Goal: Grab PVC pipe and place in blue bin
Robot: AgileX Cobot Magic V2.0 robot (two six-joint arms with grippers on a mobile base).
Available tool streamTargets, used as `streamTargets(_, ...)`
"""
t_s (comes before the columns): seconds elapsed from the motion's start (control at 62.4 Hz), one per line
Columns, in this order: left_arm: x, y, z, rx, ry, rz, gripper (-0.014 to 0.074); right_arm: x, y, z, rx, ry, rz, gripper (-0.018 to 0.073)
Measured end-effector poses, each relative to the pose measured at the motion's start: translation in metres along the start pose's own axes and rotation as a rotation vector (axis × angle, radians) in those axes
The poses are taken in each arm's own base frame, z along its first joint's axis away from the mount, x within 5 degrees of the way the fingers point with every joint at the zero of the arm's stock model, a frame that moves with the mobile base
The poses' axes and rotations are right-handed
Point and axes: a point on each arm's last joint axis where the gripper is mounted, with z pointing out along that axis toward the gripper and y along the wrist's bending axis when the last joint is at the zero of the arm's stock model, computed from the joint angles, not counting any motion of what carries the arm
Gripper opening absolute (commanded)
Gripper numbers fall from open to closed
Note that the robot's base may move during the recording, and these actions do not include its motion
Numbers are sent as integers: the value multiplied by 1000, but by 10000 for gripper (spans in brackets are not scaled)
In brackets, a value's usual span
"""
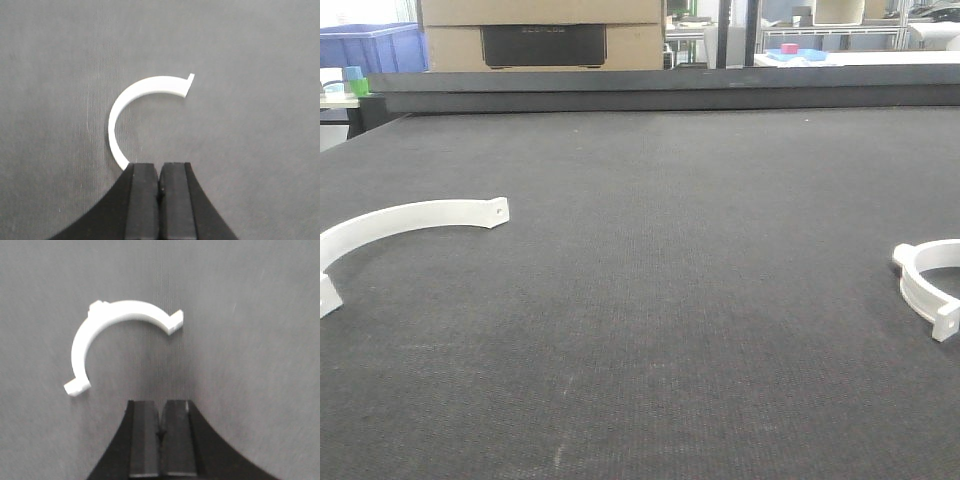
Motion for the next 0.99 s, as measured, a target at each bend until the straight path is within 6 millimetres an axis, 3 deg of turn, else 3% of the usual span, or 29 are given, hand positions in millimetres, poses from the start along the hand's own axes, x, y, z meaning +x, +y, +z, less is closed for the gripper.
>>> streamTargets(0.305, 0, 3, 26, -7, 93, -11, -111, -8, 1, 21, -21, 59, 27, -168)
streamTargets(0.545, 0, 3, 26, -7, 96, -11, -111, -23, 9, 22, -117, -87, 125, -167)
streamTargets(0.737, 0, 3, 26, -7, 96, -11, -111, -29, 14, 39, -161, -35, 171, -159)
streamTargets(0.994, 0, 3, 26, -7, 96, -11, -111, -62, 48, 53, -256, -5, 74, -159)
